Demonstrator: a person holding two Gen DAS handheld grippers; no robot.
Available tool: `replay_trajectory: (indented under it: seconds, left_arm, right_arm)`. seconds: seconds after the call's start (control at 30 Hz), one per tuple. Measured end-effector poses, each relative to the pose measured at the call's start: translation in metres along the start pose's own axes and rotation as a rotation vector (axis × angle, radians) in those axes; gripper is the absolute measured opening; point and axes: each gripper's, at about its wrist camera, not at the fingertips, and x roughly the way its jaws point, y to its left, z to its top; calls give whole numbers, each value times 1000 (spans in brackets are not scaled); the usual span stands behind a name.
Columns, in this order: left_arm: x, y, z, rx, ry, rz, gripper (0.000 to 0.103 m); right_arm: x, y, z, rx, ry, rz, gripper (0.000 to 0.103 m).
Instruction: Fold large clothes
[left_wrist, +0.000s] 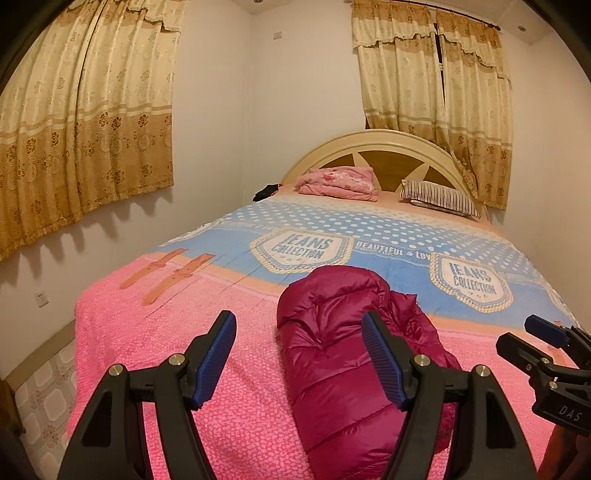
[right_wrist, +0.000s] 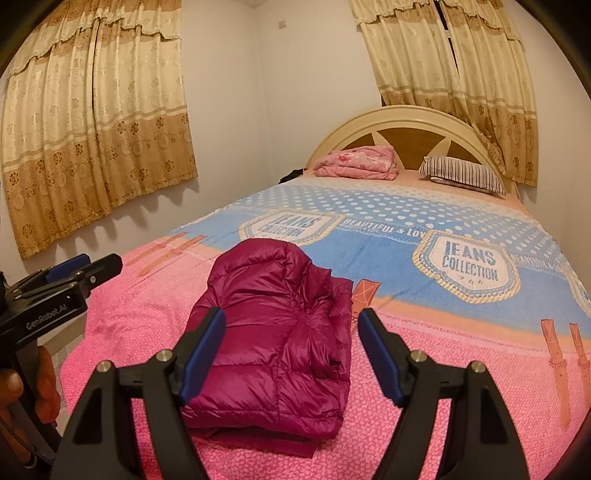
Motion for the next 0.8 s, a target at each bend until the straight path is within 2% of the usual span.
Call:
replay_trajectory:
  seconds: [0.6,0.8]
  left_arm:
    - [9,1,-3,3,33,-6,75]
    - [9,-1,-6,33,12,17,76]
  right_arm:
    - [-1,1,0,-8,2,6,77]
    - [-2,2,-1,-19,11,10,77]
